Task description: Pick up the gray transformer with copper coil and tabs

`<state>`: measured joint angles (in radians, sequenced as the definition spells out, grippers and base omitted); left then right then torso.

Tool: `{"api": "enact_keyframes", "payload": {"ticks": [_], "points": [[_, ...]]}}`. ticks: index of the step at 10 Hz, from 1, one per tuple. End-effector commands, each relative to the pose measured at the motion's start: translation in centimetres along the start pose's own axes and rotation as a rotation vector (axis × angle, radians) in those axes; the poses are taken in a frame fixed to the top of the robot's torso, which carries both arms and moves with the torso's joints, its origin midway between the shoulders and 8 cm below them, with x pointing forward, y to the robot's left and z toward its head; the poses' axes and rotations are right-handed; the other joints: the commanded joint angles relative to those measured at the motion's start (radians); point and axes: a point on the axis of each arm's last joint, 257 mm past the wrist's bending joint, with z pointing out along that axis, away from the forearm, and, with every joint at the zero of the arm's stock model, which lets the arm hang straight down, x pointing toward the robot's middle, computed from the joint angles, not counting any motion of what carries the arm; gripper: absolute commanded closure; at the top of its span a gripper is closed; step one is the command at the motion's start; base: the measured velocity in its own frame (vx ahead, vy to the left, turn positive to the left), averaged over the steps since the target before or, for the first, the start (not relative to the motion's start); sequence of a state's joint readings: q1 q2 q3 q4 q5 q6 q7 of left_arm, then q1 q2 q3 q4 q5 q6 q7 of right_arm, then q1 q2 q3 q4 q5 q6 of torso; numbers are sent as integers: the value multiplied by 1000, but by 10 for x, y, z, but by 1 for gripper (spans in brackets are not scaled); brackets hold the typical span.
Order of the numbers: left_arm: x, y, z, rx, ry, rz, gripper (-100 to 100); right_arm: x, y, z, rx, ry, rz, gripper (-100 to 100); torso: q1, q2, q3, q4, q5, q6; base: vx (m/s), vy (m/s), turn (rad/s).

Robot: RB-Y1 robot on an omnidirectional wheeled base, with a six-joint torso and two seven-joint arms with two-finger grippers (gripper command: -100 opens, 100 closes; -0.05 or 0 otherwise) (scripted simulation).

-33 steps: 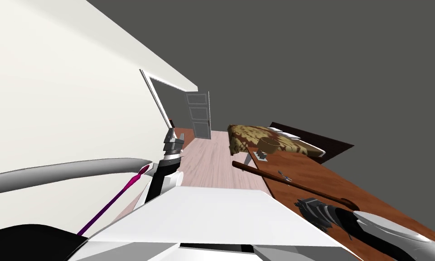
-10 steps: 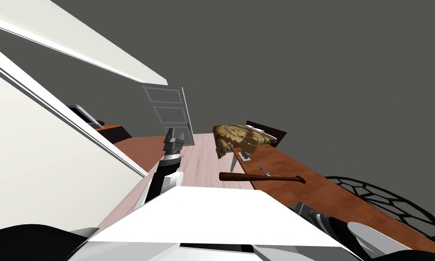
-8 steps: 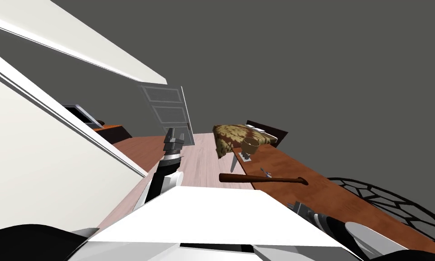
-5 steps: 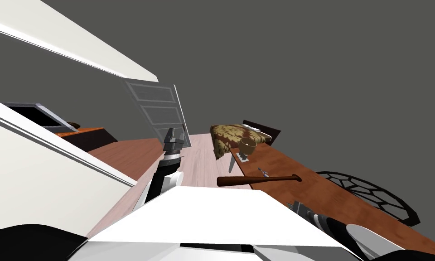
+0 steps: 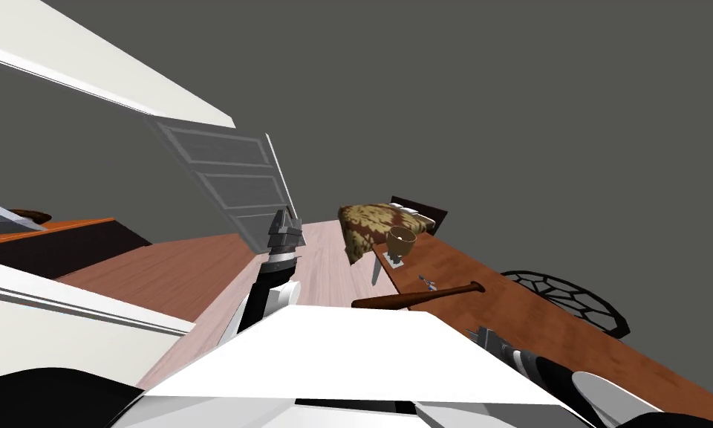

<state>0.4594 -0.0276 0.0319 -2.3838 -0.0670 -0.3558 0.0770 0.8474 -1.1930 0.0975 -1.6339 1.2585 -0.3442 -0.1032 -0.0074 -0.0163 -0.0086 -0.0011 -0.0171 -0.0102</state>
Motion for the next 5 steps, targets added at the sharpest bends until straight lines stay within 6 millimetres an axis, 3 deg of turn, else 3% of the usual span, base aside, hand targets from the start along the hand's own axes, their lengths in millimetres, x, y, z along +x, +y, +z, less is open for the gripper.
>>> {"api": "enact_keyframes", "payload": {"ticks": [1, 3, 4, 5], "points": [[0, 0, 0, 0, 0, 0, 0, -1, 9, -6, -1, 3, -29, 100, 0, 0, 0, 0, 0, 0, 162, -3, -254], [0, 0, 0, 0, 0, 0, 0, -21, 18, -4, -19, -33, -55, 100, 1, 1, 0, 1, -1, -4, 37, 4, 25], [0, 0, 0, 0, 0, 0, 0, -16, 15, -4, -12, -23, -46, 100, 1, 4, 2, 1, -1, -3, 0, 3, 17], [0, 0, 0, 0, 0, 0, 0, -17, 16, -4, -14, -27, -50, 0, 0, 6, 4, 2, -1, -2, 0, 0, 0]]}}
